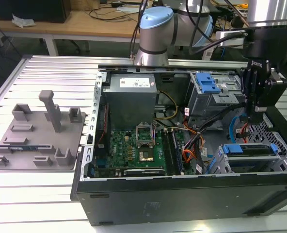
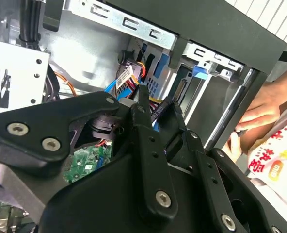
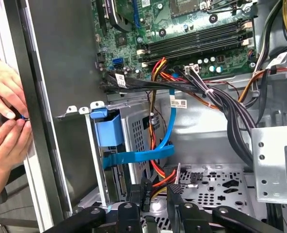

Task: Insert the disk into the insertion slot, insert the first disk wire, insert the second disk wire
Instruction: 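Insert the first disk wire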

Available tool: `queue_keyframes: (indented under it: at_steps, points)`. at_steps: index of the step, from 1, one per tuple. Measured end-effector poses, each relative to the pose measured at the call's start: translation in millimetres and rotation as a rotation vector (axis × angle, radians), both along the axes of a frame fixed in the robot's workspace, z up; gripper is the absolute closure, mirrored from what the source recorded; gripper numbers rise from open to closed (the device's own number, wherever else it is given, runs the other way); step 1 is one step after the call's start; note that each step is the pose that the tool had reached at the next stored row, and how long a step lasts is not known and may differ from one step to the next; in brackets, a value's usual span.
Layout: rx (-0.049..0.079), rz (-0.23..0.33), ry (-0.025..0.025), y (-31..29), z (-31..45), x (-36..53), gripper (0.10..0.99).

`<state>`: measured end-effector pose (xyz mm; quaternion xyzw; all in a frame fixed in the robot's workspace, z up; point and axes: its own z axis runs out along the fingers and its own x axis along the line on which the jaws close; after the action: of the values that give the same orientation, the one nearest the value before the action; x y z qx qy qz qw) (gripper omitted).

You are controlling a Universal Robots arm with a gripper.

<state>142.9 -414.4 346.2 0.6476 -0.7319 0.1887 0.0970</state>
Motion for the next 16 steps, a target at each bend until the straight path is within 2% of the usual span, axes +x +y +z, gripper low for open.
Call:
queue_keyframes:
  at_steps: [3, 9, 11, 13, 16]
  points:
    - [-0.012, 0.000, 0.0000, 0.2, -1.8, -0.7, 0.737]
    - [-0.024, 0.000, 0.0000, 3.3, -3.0, -1.0, 0.737]
    - [-0.029, 0.000, 0.0000, 4.3, -3.4, -1.0, 0.882]
    - [-0.030, 0.000, 0.0000, 4.3, -3.3, -1.0, 0.918]
    - [-0.030, 0.000, -0.0001, 4.4, -3.4, -1.1, 0.918]
